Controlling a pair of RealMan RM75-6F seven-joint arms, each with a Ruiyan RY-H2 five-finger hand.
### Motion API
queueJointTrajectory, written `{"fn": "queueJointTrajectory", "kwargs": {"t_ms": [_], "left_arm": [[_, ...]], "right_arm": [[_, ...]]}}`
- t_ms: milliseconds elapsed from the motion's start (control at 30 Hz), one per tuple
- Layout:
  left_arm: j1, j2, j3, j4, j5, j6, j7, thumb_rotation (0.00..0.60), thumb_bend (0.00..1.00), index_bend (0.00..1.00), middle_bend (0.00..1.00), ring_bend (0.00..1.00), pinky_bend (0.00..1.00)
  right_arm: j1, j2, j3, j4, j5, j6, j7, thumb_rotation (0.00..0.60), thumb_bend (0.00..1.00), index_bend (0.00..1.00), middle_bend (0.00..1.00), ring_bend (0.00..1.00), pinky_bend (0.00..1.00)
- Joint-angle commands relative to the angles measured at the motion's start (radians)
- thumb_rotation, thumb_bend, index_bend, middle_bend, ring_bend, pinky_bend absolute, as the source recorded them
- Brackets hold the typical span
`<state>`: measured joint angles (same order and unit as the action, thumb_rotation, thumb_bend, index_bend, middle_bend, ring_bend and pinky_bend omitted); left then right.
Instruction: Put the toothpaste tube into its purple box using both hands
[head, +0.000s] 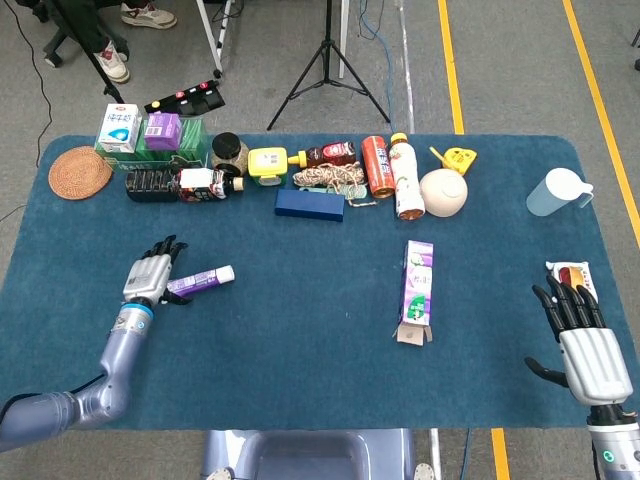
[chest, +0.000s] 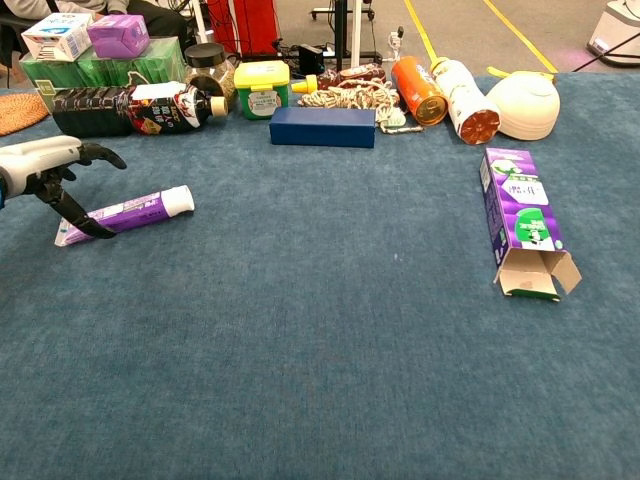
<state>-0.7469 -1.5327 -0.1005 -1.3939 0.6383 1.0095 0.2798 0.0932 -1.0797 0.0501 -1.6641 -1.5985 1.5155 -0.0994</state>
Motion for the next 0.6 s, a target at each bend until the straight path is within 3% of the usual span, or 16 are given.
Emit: {"fn": "queueJointTrajectory", "kwargs": {"t_ms": [33,400,600], "left_arm": [[0.004,-0.024,-0.016,0.014,0.020,0.020,0.009,0.600,0.17,0.19,0.00,0.00,0.13],[0.005,-0.059,-0.050,0.024,0.008,0.029,0.096,0.600,0.18,0.24,0.04,0.00,0.16],[0.012,-0.062,-0.057,0.024,0.004,0.025,0.125,0.600,0.18,0.27,0.07,0.03,0.28]], "right_arm": [[0.001,0.000,0.000,0.000,0.002,-0.002,0.001,0.600,0.00,0.03,0.00,0.00,0.01],[0.002,0.002,-0.001,0.000,0.002,-0.005,0.004,0.600,0.00,0.03,0.00,0.00,0.01],[0.002,0.003,-0.001,-0.002,0.001,-0.003,0.008,0.600,0.00,0.03,0.00,0.00,0.01]]}}
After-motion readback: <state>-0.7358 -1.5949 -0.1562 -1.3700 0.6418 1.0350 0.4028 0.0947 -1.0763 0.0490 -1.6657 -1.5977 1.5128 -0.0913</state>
